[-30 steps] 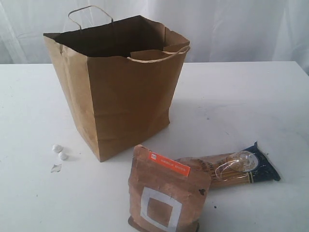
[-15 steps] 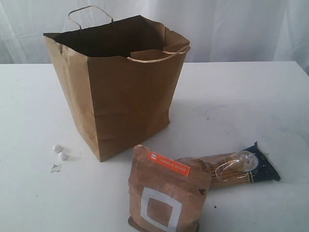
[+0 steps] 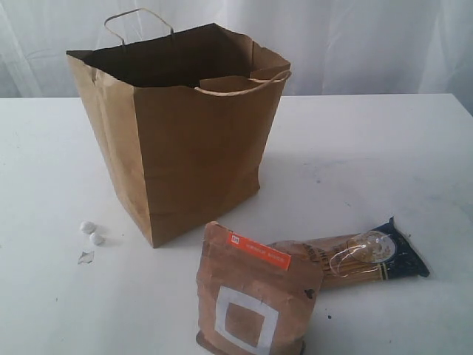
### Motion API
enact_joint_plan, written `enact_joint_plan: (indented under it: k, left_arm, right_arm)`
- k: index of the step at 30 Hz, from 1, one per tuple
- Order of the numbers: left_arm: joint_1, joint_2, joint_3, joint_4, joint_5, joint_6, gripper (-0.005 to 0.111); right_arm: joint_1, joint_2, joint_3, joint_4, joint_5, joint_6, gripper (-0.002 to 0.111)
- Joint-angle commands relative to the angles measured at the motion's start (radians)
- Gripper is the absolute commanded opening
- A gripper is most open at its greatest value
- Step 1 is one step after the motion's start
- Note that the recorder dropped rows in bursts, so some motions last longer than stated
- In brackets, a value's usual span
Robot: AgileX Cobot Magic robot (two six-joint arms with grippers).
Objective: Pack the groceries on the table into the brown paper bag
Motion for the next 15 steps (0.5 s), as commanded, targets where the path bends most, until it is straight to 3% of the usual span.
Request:
enact_joint_plan:
  k: [1, 4, 9, 11, 15]
  left_arm:
    - [-0.002, -0.014, 0.089, -0.019, 0.212, -0.133, 0.060]
    - [-0.002, -0.014, 0.093, -0.019, 0.518, -0.053, 0.060]
    - [-0.002, -0.017, 0.064, -0.019, 1.047, 0.274, 0.059]
    - [-0.002, -0.026, 0.058, -0.019, 1.136, 0.284, 0.056]
    - [-0.002, -0.038, 0.058, -0.008, 1.177, 0.282, 0.051]
  right_arm:
    - [-0.003, -0.005, 0.004, 0.002, -0.014, -0.004, 0.014]
    - [-0.003, -0.005, 0.004, 0.002, -0.014, -0.004, 0.014]
    - [-0.003, -0.005, 0.004, 0.002, -0.014, -0.004, 0.014]
    - [-0.003, -0.005, 0.004, 0.002, -0.014, -0.004, 0.014]
    - [-0.003, -0.005, 0.004, 0.002, -0.014, -0.004, 0.014]
